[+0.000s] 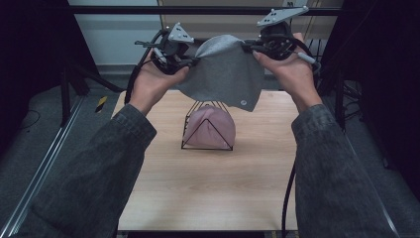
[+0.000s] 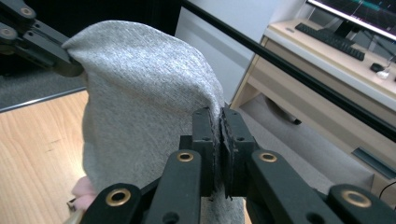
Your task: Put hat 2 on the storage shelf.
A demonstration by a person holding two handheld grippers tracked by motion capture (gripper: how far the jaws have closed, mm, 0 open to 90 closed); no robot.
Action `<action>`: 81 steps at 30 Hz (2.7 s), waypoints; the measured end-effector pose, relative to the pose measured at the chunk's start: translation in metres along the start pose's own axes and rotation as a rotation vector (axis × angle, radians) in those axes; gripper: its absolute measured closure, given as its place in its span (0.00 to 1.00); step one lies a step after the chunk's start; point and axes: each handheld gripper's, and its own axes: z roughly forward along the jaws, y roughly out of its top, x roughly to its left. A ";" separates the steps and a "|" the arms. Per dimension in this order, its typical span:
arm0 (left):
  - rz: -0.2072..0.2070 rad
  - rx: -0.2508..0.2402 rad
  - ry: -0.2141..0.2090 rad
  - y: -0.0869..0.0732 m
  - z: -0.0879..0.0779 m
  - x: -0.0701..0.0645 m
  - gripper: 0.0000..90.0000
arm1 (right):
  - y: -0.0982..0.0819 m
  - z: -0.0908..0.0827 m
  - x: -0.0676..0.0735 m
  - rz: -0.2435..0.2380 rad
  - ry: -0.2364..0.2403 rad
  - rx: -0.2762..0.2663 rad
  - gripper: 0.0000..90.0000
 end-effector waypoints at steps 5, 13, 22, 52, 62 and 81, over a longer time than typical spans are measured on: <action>-0.020 0.016 0.002 -0.015 0.013 0.010 0.98 | -0.005 0.031 -0.003 -0.002 0.014 0.040 0.95; -0.045 0.010 0.010 -0.025 0.026 0.019 0.98 | -0.009 0.055 -0.008 0.013 0.024 0.062 0.95; -0.052 0.018 0.021 -0.036 0.040 0.023 0.98 | -0.015 0.072 -0.009 0.010 0.031 0.089 0.95; -0.049 -0.017 0.063 -0.045 0.063 0.037 0.98 | -0.020 0.086 -0.017 0.027 0.018 0.109 0.95; -0.063 -0.022 0.069 -0.057 0.070 0.038 0.98 | -0.026 0.091 -0.013 0.024 0.029 0.119 0.95; -0.067 0.032 0.031 -0.083 0.072 0.022 0.98 | -0.049 0.094 0.006 0.032 0.064 0.138 0.95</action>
